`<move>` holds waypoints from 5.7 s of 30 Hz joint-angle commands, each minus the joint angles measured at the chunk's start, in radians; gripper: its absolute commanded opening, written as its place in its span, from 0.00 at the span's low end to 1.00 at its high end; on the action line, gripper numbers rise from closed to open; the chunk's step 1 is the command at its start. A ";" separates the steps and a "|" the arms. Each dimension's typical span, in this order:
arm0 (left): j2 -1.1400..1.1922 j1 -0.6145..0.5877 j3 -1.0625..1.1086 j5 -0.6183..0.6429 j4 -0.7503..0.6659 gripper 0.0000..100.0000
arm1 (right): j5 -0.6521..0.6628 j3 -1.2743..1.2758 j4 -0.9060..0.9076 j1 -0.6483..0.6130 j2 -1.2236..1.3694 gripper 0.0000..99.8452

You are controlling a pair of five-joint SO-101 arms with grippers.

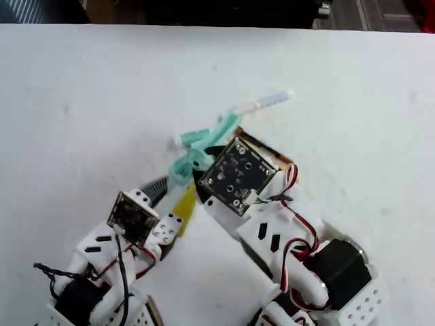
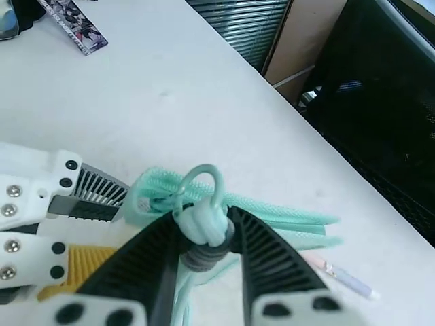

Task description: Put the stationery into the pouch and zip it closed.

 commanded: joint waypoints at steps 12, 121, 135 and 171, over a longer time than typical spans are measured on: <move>0.005 0.018 -0.006 0.003 0.018 0.02 | 0.078 -0.031 -0.151 0.211 0.019 0.02; 0.005 -0.243 -0.034 0.118 0.084 0.03 | 0.080 -0.110 -0.389 0.659 1.118 0.15; 0.005 -0.205 0.000 0.124 0.075 0.17 | 0.157 -0.305 -0.357 0.615 1.366 0.15; 0.005 -0.251 -0.002 0.126 0.084 0.22 | 0.061 -0.376 -0.312 0.677 1.492 0.02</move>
